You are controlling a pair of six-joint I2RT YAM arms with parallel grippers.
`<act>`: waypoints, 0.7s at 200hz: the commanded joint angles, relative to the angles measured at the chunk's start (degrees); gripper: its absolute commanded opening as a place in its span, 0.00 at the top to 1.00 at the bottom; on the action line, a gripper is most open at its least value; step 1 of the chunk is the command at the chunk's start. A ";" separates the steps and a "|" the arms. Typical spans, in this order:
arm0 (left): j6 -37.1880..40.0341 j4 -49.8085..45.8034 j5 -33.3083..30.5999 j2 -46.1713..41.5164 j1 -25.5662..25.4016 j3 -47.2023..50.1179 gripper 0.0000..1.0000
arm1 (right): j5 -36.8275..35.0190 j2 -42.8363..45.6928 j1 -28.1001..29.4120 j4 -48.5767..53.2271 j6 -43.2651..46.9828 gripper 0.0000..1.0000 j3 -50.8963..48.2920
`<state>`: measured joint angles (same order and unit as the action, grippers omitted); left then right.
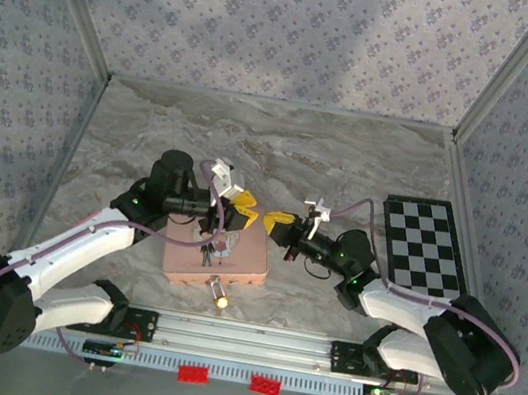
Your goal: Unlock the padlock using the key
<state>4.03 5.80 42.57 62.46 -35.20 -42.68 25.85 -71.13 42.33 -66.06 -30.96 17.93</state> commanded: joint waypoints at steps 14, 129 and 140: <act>-1.31 3.27 5.09 -0.91 0.42 0.07 0.66 | -0.49 -0.72 0.48 -5.12 -1.25 1.00 1.63; 0.13 1.45 10.32 1.17 0.58 -1.62 0.76 | -1.32 2.90 1.18 -4.38 0.11 1.00 0.76; 0.44 1.23 10.89 1.18 0.66 -1.62 0.80 | -1.24 2.76 1.22 -4.41 0.20 1.00 0.74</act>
<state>3.31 7.18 49.89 63.24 -34.87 -42.48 25.23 -68.88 43.07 -68.01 -31.53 17.93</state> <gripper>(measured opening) 0.233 0.051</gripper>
